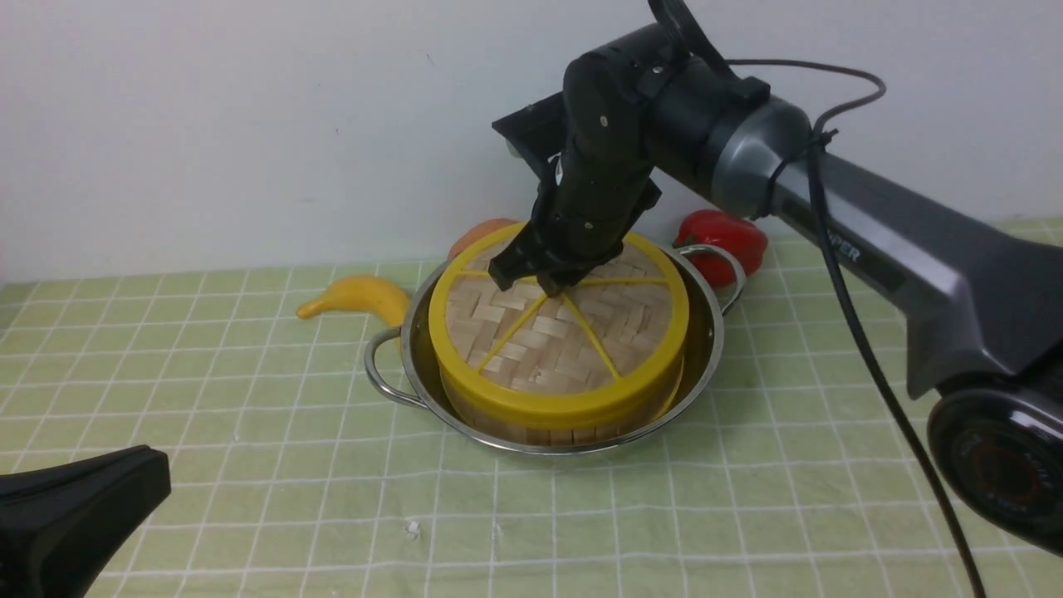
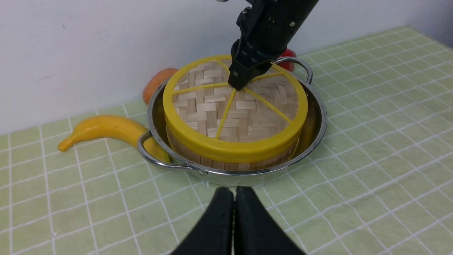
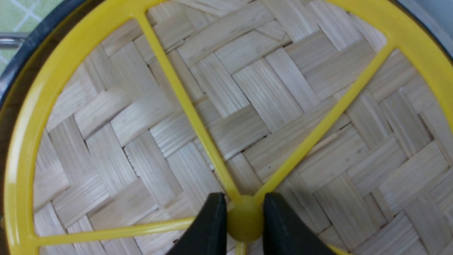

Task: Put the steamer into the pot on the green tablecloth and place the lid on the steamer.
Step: 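Place the bamboo steamer lid onto the steamer basket in the pot with the right gripper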

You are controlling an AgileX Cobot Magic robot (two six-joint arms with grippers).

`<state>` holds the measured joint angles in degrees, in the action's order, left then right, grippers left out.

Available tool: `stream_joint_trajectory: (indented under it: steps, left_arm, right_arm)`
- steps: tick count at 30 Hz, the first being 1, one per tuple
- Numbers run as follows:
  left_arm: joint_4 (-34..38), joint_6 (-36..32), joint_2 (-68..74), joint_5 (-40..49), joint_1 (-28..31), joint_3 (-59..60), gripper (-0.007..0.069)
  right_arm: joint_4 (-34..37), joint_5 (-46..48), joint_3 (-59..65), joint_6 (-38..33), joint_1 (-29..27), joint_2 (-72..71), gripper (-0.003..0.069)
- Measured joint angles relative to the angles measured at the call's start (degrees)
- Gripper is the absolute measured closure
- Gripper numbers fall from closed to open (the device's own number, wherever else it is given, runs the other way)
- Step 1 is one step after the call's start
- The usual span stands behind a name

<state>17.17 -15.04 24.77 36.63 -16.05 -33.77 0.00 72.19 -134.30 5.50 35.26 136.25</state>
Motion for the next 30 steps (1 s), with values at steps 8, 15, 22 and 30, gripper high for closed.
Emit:
stream_joint_trajectory:
  steps: [8, 15, 22, 30]
  left_arm:
    - [0.0, 0.0, 0.0, 0.0, 0.0, 0.0, 0.0623]
    - [0.0, 0.0, 0.0, 0.0, 0.0, 0.0, 0.0623]
    - [0.0, 0.0, 0.0, 0.0, 0.0, 0.0, 0.0623]
    - [0.0, -0.1, 0.0, -0.3, 0.0, 0.0, 0.0613]
  right_arm:
    - [0.0, -0.1, -0.2, 0.0, 0.0, 0.5, 0.0515]
    - [0.0, -0.1, -0.5, 0.0, 0.0, 0.5, 0.0512]
    - [1.3, -1.0, -0.5, 0.0, 0.1, -3.1, 0.0326]
    - [1.4, -1.5, -0.5, 0.0, 0.1, -16.8, 0.0193]
